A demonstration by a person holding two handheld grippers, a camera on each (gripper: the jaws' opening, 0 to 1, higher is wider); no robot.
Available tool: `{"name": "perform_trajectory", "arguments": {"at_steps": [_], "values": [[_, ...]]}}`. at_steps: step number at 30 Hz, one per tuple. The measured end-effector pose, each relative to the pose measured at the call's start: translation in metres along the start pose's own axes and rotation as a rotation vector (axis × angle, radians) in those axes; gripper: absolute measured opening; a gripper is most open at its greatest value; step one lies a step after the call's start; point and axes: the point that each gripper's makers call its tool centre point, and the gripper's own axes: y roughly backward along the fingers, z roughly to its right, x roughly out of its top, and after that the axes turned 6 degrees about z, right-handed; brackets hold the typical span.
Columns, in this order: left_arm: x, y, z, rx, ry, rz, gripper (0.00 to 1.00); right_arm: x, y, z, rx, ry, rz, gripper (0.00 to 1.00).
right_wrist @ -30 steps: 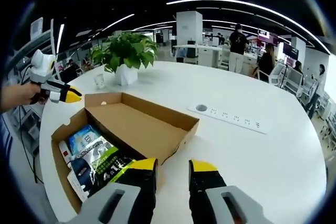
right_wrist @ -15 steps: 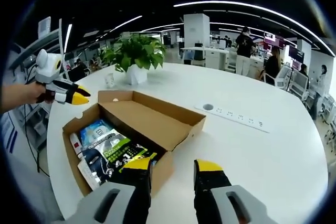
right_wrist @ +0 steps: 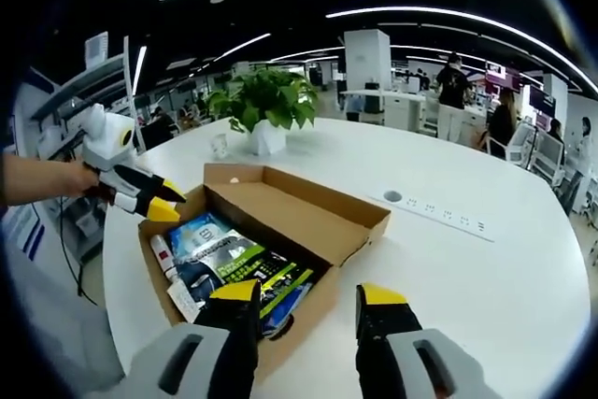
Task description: Operate the shoe box by opening the lid, removing the specified soft item, and placing it in the target area until the item is outside and the box remains undamaged.
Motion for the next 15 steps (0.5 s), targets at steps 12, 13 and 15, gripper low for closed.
{"name": "perform_trajectory", "arguments": {"at_steps": [12, 13, 15], "values": [[-0.021, -0.006, 0.021, -0.067, 0.054, -0.042, 0.32, -0.011, 0.005, -0.016, 0.04, 0.03, -0.011, 0.45], [-0.023, -0.006, 0.022, -0.072, 0.065, -0.046, 0.32, -0.011, 0.005, -0.017, 0.041, 0.032, -0.012, 0.45], [-0.026, -0.006, 0.024, -0.076, 0.081, -0.052, 0.31, -0.012, 0.006, -0.018, 0.044, 0.028, -0.011, 0.46]]}}
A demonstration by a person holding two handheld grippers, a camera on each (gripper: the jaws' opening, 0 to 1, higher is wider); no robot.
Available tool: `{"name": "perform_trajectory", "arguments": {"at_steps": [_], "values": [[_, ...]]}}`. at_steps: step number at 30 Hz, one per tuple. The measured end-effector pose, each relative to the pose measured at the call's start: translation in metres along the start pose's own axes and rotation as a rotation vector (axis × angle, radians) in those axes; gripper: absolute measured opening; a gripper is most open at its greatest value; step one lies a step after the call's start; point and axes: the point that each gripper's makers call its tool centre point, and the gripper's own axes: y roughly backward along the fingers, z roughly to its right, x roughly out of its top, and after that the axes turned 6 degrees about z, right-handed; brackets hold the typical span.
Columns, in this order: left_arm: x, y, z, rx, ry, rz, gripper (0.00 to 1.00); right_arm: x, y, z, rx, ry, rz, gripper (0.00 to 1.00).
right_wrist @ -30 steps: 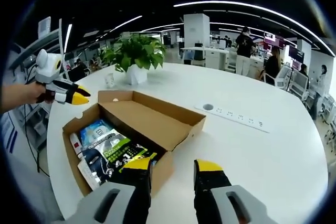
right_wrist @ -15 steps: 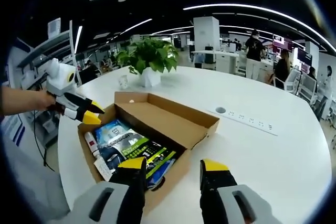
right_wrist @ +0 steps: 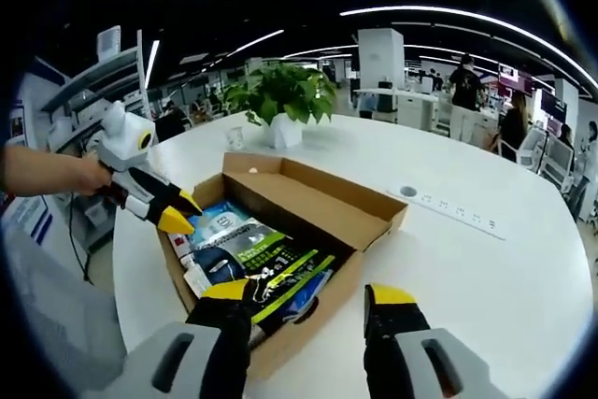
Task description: Operate the shoe box by opening the lid, removing the specified soft item, and placing it in the target area until the item is outside and the box remains undamaged.
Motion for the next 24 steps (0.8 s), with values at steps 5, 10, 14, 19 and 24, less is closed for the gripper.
{"name": "perform_trajectory", "arguments": {"at_steps": [5, 10, 14, 19, 24], "values": [[-0.005, -0.003, 0.003, -0.015, 0.065, -0.012, 0.32, -0.001, 0.002, -0.002, 0.004, 0.03, 0.003, 0.47], [-0.011, -0.006, 0.006, -0.025, 0.1, -0.041, 0.32, -0.004, 0.002, -0.005, 0.014, 0.031, 0.001, 0.47], [-0.013, -0.009, 0.009, -0.033, 0.116, -0.055, 0.32, -0.005, 0.002, -0.008, 0.021, 0.036, -0.001, 0.48], [-0.015, -0.013, 0.011, -0.048, 0.149, -0.061, 0.25, -0.008, 0.002, -0.01, 0.029, 0.082, -0.017, 0.49], [-0.018, -0.017, 0.011, -0.054, 0.185, -0.076, 0.23, -0.011, 0.002, -0.011, 0.035, 0.106, -0.027, 0.49]]}}
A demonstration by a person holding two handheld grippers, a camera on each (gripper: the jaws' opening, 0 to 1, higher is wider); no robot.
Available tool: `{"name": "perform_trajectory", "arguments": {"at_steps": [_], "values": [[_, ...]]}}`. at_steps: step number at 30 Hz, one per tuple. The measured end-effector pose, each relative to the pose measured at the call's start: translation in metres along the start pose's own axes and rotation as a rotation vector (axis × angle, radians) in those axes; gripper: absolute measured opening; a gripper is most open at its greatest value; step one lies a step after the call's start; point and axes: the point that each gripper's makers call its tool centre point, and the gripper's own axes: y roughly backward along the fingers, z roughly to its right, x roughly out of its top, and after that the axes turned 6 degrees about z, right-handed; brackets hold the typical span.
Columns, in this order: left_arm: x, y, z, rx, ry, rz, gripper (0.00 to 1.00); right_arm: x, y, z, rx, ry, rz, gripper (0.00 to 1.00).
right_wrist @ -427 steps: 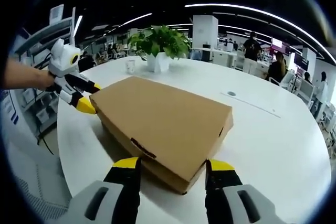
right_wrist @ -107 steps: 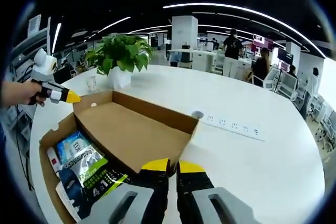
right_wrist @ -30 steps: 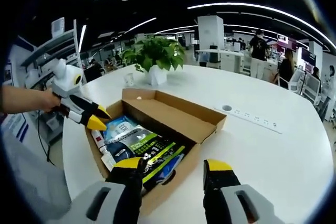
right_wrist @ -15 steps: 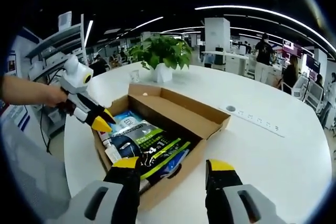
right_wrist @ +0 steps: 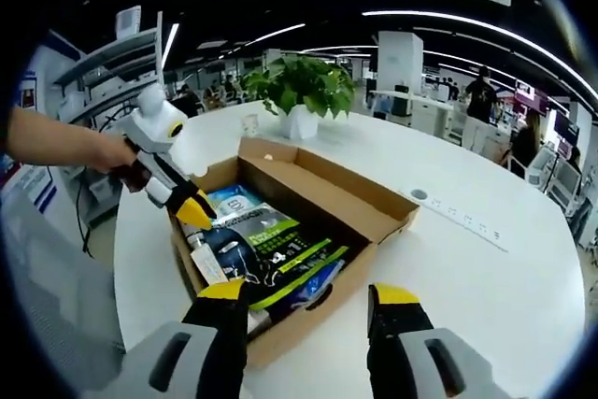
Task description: Operate the shoe box by opening the lid, removing the specified soft item, and placing it in the target area until the item is outside and the box remains undamaged.
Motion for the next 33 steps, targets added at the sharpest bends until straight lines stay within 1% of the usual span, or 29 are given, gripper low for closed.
{"name": "perform_trajectory", "arguments": {"at_steps": [2, 3, 7, 9, 14, 21, 27, 29, 31, 33], "values": [[-0.002, 0.0, -0.001, -0.002, 0.018, -0.007, 0.21, 0.001, 0.0, 0.001, -0.001, -0.006, 0.003, 0.49], [-0.002, -0.001, 0.001, -0.012, 0.04, -0.007, 0.2, 0.001, 0.0, 0.001, -0.002, -0.007, 0.003, 0.49], [-0.002, -0.002, 0.002, -0.023, 0.061, -0.011, 0.17, 0.002, 0.0, 0.001, 0.0, -0.033, 0.009, 0.49], [-0.002, -0.004, 0.004, -0.044, 0.084, -0.017, 0.15, 0.003, -0.002, 0.0, 0.001, -0.035, 0.011, 0.49], [0.0, -0.007, 0.007, -0.075, 0.131, -0.018, 0.15, 0.005, -0.004, -0.002, 0.008, -0.033, 0.017, 0.49], [-0.002, -0.011, 0.005, -0.107, 0.228, -0.023, 0.15, 0.005, -0.007, -0.005, 0.018, -0.036, 0.015, 0.49], [-0.003, -0.013, 0.007, -0.113, 0.233, -0.027, 0.13, 0.003, -0.007, -0.007, 0.025, -0.037, 0.013, 0.49], [-0.002, -0.013, 0.006, -0.111, 0.224, -0.022, 0.08, 0.003, -0.007, -0.008, 0.026, -0.037, 0.01, 0.49], [0.0, -0.012, 0.004, -0.109, 0.197, -0.002, 0.02, 0.003, -0.007, -0.008, 0.025, -0.037, 0.01, 0.49], [0.002, -0.01, 0.005, -0.116, 0.205, 0.002, 0.01, 0.003, -0.008, -0.008, 0.026, -0.037, 0.01, 0.49]]}}
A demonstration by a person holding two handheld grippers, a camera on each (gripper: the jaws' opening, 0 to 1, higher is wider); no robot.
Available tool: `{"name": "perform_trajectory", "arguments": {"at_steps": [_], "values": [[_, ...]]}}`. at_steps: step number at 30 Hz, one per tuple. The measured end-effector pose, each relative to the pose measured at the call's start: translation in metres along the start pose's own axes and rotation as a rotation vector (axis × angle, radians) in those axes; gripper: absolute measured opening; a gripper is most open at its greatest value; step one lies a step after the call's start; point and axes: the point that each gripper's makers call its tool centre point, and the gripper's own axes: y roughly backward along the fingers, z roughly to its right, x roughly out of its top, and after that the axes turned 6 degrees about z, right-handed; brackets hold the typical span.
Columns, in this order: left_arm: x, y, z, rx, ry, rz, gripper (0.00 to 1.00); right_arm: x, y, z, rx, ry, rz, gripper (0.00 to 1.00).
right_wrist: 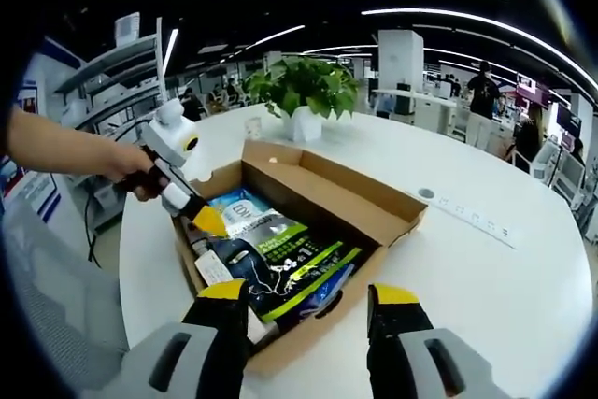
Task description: Operate the shoe box by opening the lid, removing the specified soft item, and placing it in the target area until the item is outside and the box remains undamaged.
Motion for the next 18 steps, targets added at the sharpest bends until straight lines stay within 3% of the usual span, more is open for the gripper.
{"name": "perform_trajectory", "arguments": {"at_steps": [18], "values": [[0.014, 0.015, 0.011, -0.018, 0.009, 0.034, 0.0, 0.001, -0.007, -0.014, 0.031, 0.034, -0.001, 0.48]]}}
